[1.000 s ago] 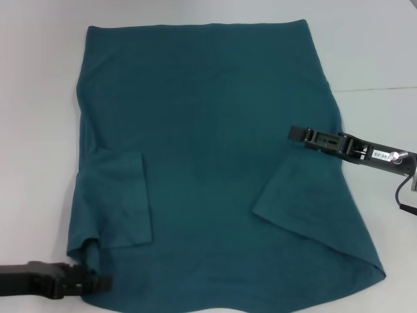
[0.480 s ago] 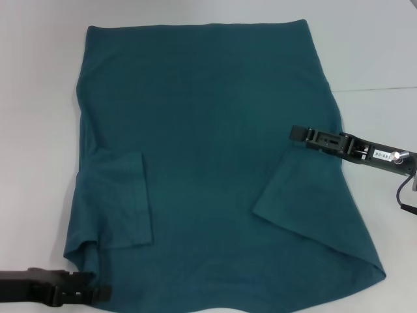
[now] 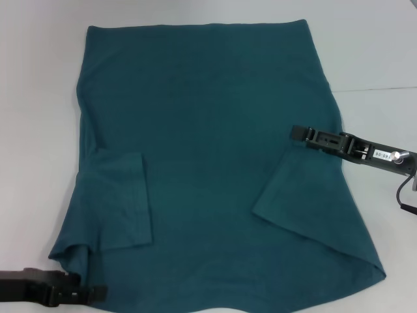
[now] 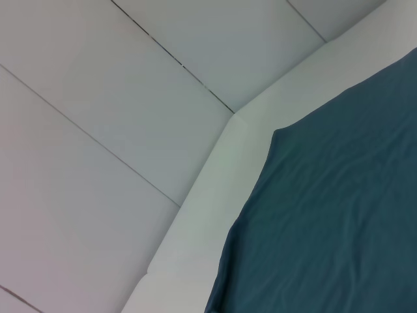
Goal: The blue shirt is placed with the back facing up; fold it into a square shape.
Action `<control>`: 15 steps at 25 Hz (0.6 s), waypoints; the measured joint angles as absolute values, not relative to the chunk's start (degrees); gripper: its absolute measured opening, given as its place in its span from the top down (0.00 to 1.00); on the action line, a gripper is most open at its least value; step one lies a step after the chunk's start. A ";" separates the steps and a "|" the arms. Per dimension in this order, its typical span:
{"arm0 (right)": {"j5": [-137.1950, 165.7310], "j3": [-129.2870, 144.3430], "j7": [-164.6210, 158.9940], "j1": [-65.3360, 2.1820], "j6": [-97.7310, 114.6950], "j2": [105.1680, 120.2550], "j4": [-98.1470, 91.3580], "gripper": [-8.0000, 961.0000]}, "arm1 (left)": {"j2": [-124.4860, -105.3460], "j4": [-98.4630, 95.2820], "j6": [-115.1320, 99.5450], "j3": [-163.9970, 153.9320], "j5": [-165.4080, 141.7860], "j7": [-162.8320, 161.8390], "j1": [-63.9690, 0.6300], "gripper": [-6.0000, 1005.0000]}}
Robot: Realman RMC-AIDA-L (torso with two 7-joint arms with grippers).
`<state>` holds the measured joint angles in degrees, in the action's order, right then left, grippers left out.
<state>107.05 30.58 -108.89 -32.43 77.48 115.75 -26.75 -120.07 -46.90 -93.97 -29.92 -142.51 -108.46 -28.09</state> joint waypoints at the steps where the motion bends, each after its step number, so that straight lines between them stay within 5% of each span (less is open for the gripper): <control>1: 107.05 30.58 -108.89 -32.43 77.50 115.74 -26.74 0.03 | -120.04 -46.90 -93.81 -29.85 -142.51 -108.46 -28.13 0.12; 15: 107.04 30.20 -108.89 -32.26 77.52 115.74 -26.62 0.03 | -119.89 -47.47 -91.11 -30.06 -142.56 -109.88 -28.48 0.17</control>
<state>107.04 30.20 -108.89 -32.26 77.52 115.74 -26.62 -119.89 -47.47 -91.11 -30.06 -142.56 -109.88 -28.48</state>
